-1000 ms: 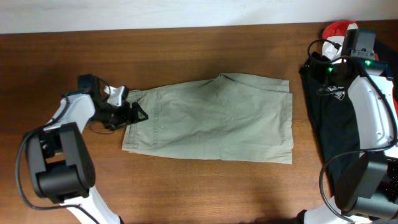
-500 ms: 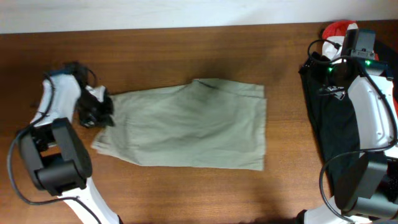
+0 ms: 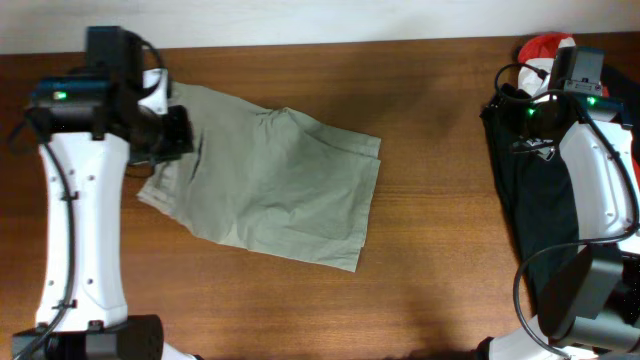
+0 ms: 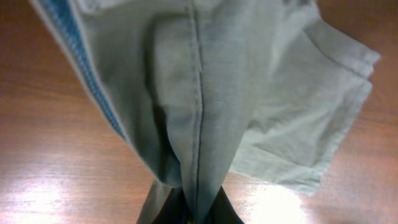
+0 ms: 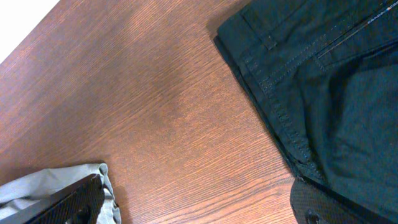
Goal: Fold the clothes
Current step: 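Fold the grasped left end rightward over the trousers with the left gripper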
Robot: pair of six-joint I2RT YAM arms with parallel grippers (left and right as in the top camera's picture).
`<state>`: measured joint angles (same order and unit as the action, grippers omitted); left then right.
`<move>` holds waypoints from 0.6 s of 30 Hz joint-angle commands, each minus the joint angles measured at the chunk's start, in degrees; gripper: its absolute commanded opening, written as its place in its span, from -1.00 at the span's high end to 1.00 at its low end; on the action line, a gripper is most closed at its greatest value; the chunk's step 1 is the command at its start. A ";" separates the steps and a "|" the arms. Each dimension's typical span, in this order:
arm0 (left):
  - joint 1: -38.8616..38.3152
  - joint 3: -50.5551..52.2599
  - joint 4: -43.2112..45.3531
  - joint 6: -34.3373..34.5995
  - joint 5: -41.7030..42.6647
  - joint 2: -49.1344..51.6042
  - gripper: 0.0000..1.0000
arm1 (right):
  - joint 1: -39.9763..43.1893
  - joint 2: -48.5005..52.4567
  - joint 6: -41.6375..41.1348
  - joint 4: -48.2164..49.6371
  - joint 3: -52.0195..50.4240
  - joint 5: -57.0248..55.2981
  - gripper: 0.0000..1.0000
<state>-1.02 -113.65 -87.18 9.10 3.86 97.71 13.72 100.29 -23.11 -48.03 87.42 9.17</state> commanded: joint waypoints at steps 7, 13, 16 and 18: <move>-13.00 2.08 9.81 4.39 0.42 10.10 0.99 | -0.17 -0.48 0.35 -0.02 0.61 0.09 -0.97; -21.18 2.21 12.04 5.25 2.38 14.12 0.99 | -0.17 -0.48 0.33 0.00 0.61 0.09 -0.97; -24.59 2.54 12.22 5.22 2.99 16.46 0.99 | -0.17 -0.48 0.33 -0.02 0.61 0.09 -0.97; -26.93 3.17 12.87 5.22 2.99 18.43 0.99 | -0.17 -0.50 0.33 -0.02 0.61 0.09 -0.97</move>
<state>-25.58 -111.33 -74.91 13.39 5.39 113.91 13.72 100.29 -23.14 -48.05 87.42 9.19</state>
